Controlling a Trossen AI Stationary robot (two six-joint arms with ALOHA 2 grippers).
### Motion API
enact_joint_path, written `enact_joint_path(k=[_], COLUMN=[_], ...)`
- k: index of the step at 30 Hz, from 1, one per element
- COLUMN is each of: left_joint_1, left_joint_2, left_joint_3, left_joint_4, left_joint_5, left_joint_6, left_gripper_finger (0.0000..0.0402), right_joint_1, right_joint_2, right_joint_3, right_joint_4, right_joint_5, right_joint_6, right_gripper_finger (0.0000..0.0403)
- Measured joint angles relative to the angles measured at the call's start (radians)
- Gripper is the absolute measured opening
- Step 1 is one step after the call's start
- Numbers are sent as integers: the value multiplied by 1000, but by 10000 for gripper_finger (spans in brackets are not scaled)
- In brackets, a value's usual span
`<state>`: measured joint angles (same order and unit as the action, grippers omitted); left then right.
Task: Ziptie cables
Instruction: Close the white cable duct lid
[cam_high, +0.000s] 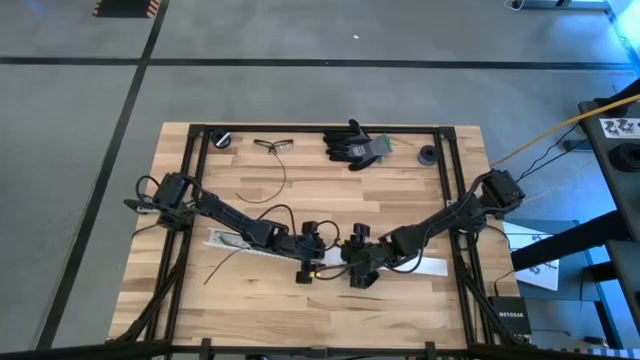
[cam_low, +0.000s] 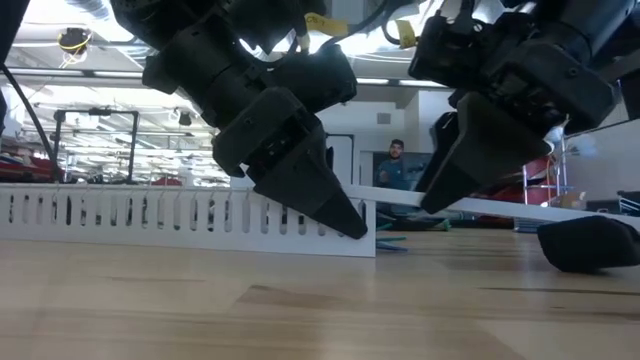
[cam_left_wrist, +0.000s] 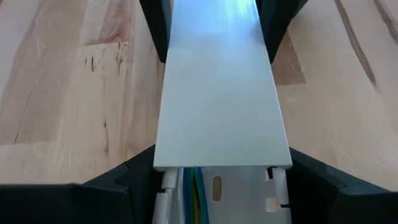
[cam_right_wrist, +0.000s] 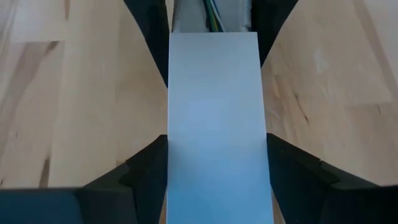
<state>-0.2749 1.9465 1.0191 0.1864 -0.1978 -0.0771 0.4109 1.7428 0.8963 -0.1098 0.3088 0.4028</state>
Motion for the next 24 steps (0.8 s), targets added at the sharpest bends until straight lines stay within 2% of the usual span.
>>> enact_joint_path(k=[15,19,24], left_joint_1=[0,14,32], left_joint_2=[0,2,-27], left_joint_3=[-1,2,23], left_joint_4=[0,8,-135], left_joint_5=[5,37,67], left_joint_6=[-24,-33,6], left_gripper_finger=[238,259,287], right_joint_1=[-11,-15,-15], right_joint_2=[13,16,16], right_joint_3=[-2,2,2], right_joint_4=[52,79,63], right_joint_5=[-10,0,6], right_joint_6=[6,16,16], right_gripper_finger=[218,218,218])
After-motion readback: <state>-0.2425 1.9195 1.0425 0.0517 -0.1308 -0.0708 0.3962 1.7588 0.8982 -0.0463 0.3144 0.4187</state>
